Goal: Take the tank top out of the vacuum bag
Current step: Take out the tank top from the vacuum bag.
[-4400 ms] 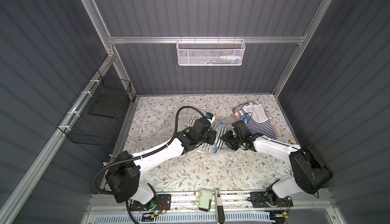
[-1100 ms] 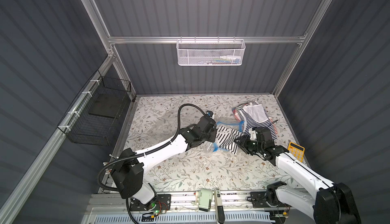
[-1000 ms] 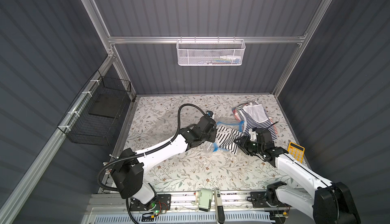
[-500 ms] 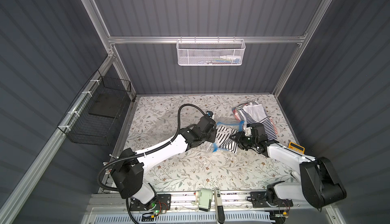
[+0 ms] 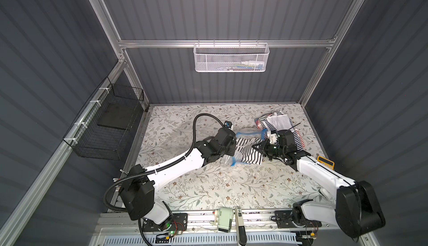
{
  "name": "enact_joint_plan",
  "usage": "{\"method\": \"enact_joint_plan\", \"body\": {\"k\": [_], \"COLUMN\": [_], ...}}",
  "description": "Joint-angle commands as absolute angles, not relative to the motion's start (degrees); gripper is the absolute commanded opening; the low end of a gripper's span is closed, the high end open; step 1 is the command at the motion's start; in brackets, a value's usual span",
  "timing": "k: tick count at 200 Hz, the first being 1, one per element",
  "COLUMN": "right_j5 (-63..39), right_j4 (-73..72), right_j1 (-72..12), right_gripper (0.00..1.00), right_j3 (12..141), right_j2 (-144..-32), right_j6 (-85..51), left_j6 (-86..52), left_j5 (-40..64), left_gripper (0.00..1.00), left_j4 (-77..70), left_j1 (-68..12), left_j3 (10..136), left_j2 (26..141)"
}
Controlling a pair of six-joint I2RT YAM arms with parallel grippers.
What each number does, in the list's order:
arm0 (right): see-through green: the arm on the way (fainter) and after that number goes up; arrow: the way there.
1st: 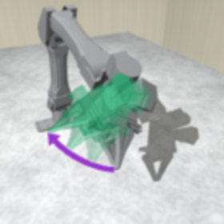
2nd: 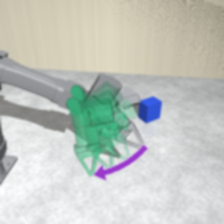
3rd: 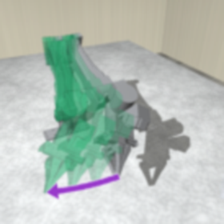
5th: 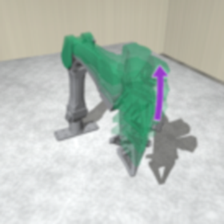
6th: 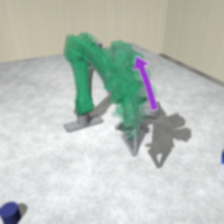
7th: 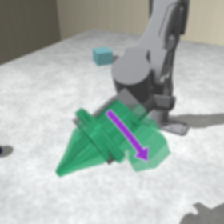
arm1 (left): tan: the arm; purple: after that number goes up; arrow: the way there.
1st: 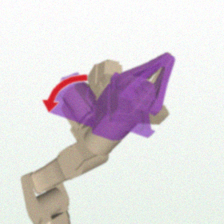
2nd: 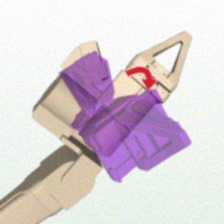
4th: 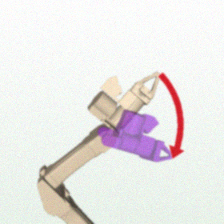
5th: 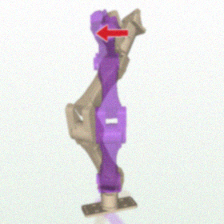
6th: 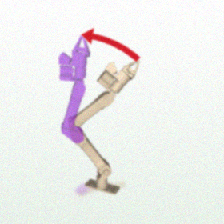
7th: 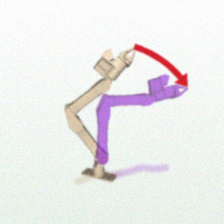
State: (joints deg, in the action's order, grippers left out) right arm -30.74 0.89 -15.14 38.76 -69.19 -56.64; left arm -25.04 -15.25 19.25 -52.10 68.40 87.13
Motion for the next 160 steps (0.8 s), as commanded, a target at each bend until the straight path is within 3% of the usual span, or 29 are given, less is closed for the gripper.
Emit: {"method": "enact_joint_plan", "body": {"k": [1,81,160], "right_j5": [-28.7,-21.8,-29.3], "right_j4": [9.3,32.1,42.6], "right_j1": [-15.0,-12.5,-0.1], "right_gripper": [0.0,0.0,0.0], "right_j3": [41.7,54.5,66.1], "right_j2": [-64.6,-55.5,-52.0], "right_j6": [-55.3,-56.0,-54.5], "left_j6": [-24.2,-24.7,-25.5], "left_j5": [-18.8,-17.9,-17.6], "left_gripper": [0.0,0.0,0.0], "left_j4": [21.9,20.0,19.3], "left_j1": [-52.0,-52.1,-52.1], "left_j3": [68.2,66.3,64.2], "left_j2": [86.7,86.7,84.5]}}
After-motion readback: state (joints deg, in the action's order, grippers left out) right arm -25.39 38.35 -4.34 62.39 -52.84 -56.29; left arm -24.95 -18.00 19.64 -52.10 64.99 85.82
